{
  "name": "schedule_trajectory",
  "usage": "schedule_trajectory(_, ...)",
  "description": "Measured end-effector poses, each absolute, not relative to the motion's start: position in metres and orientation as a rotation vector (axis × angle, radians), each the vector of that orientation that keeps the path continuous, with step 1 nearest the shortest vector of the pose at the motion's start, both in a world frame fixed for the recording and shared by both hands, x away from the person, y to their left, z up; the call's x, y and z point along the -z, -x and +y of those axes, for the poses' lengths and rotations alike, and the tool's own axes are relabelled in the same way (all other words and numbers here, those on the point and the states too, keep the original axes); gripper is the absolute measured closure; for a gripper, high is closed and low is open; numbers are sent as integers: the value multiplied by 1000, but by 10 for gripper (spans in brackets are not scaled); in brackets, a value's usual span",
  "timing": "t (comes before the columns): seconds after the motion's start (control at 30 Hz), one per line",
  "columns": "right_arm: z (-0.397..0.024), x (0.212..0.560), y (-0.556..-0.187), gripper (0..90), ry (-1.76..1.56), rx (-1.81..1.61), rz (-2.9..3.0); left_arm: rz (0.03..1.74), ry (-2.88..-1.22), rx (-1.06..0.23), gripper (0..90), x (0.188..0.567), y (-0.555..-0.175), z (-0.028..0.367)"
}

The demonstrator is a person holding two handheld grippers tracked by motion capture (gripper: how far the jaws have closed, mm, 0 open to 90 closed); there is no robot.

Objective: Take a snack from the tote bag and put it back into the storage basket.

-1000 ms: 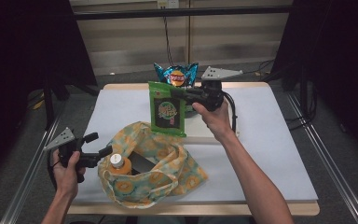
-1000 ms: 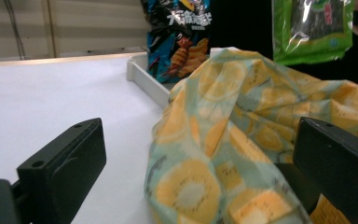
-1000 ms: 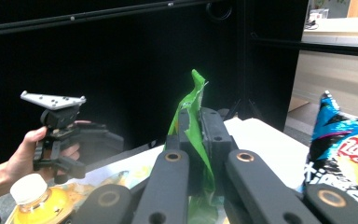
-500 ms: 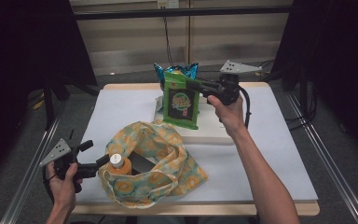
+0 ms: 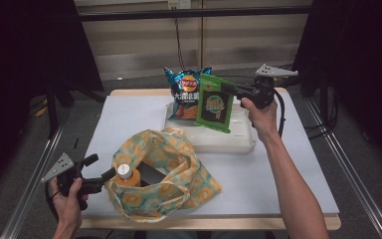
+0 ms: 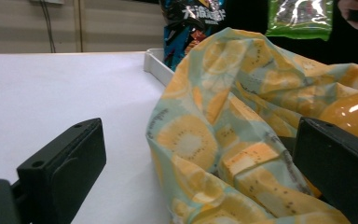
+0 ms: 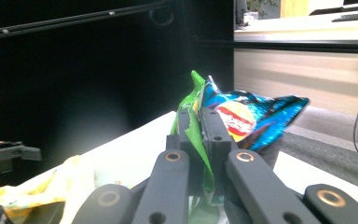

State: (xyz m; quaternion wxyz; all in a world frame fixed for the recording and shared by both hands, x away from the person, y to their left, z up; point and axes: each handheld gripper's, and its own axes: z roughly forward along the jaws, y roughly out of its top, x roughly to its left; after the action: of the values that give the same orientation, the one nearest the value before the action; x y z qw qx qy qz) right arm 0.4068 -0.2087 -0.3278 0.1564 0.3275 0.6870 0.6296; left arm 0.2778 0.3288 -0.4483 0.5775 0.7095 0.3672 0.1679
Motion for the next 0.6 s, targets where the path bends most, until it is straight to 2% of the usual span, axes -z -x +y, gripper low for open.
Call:
schedule_trajectory(0.1,-213,331,-413,890,-950,-1782,1974,854,-1651,-384,26,449,-277,328)
schedule_trajectory(0.3,-215,340,-424,890,-966,-1734,2010,854,-1676,-445,22,447,-274,329)
schedule_trajectory(0.6,-221,348,-441,888,-1005,-1691,2028,843,-1651,-410,20,447,-272,327)
